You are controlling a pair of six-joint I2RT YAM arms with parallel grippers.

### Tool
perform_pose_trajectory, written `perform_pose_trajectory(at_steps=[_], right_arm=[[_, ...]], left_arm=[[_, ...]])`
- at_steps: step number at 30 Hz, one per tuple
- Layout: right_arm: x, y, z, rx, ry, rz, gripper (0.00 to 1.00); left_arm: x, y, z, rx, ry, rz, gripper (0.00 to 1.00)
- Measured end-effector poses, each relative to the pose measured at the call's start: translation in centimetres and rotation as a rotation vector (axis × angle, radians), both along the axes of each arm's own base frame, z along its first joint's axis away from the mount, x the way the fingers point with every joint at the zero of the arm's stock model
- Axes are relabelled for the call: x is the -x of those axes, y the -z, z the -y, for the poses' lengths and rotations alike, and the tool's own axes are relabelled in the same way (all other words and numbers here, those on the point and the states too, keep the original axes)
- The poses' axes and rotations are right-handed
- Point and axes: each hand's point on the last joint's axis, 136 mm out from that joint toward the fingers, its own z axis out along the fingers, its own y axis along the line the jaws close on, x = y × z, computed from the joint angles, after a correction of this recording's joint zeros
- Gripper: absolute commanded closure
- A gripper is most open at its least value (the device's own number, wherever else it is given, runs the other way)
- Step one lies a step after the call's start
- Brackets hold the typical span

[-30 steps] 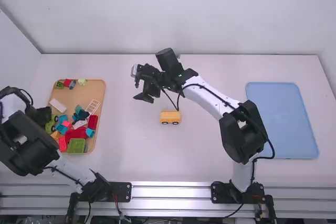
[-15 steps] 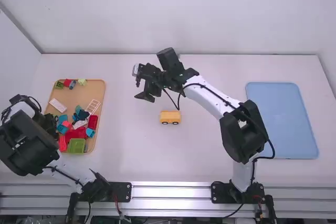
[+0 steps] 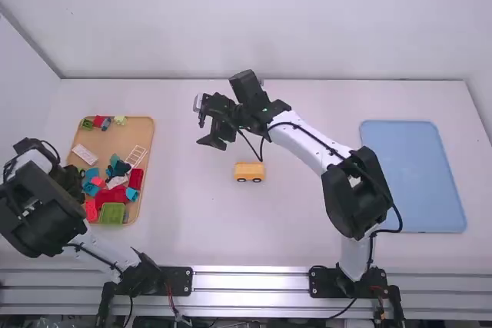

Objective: Assemble lego blocks to make yellow taxi

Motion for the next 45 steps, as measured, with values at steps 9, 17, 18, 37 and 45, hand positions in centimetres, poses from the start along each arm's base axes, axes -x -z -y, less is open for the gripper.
perform_pose_trajectory(at_steps=[9, 17, 18, 37, 45], right_arm=[[0.0, 0.0, 0.0, 0.001, 0.000, 0.000, 0.01], [-0.2, 0.1, 0.1, 0.009, 0.012, 0.006, 0.01], [-0.3, 0.1, 0.1, 0.011, 0.014, 0.008, 0.01], [-0.4, 0.2, 0.2, 0.014, 0.018, 0.010, 0.02], [-0.4, 0.2, 0.2, 0.014, 0.020, 0.008, 0.01]], left_arm=[[0.5, 1.7, 0.4, -0.011, -0.046, 0.009, 0.42], [0.8, 1.5, -0.5, -0.055, -0.056, -0.010, 0.39], [0.6, 1.5, -0.6, -0.061, -0.056, -0.004, 0.39], [1.6, 3.1, -0.8, -0.051, -0.097, -0.006, 0.50], [1.2, 3.2, -1.3, -0.075, -0.108, 0.019, 0.51]])
